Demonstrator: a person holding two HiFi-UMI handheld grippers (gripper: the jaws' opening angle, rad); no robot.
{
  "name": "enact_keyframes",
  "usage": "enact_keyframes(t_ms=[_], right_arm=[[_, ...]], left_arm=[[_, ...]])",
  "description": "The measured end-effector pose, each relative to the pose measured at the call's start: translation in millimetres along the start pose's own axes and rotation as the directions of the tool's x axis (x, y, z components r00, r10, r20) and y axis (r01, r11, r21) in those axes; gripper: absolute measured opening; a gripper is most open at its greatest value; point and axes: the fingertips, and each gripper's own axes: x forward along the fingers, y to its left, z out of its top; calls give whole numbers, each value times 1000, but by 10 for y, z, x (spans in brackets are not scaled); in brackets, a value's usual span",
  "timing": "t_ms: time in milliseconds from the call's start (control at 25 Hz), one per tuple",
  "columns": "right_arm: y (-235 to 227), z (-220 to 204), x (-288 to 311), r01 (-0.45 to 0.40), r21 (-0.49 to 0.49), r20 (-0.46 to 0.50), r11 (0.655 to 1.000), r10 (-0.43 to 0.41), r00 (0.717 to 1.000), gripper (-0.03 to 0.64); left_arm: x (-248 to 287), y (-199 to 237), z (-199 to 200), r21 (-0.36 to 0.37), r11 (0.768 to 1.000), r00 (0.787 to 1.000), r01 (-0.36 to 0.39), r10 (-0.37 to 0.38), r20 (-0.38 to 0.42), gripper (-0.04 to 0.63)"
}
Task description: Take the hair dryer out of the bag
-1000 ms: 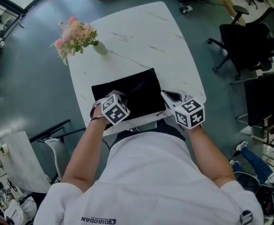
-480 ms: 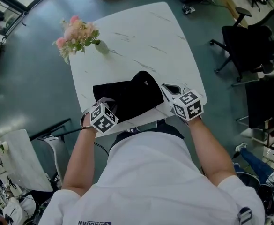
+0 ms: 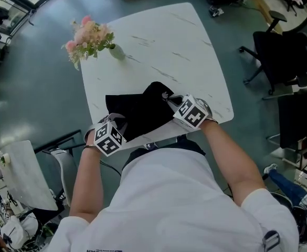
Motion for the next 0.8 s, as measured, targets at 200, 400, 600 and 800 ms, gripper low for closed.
enact_keyframes(t_ms=[200, 400, 600, 800], right_arm=[[411, -10, 81, -102, -102, -38, 989, 99, 994, 18], [742, -58, 172, -189, -138, -62, 972, 182, 981, 18], [757, -21, 206, -167, -207, -75, 964, 155, 985, 18], [505, 144, 124, -57, -227, -12, 972, 56, 998, 18]], left_arm=[[-47, 106, -137, -89, 995, 999, -43, 42, -16, 38], [-48, 152, -190, -145, 987, 998, -64, 60, -27, 38], [-64, 182, -214, -182, 981, 998, -65, 62, -20, 38], [-60, 193, -244, -195, 978, 998, -68, 65, -21, 38]])
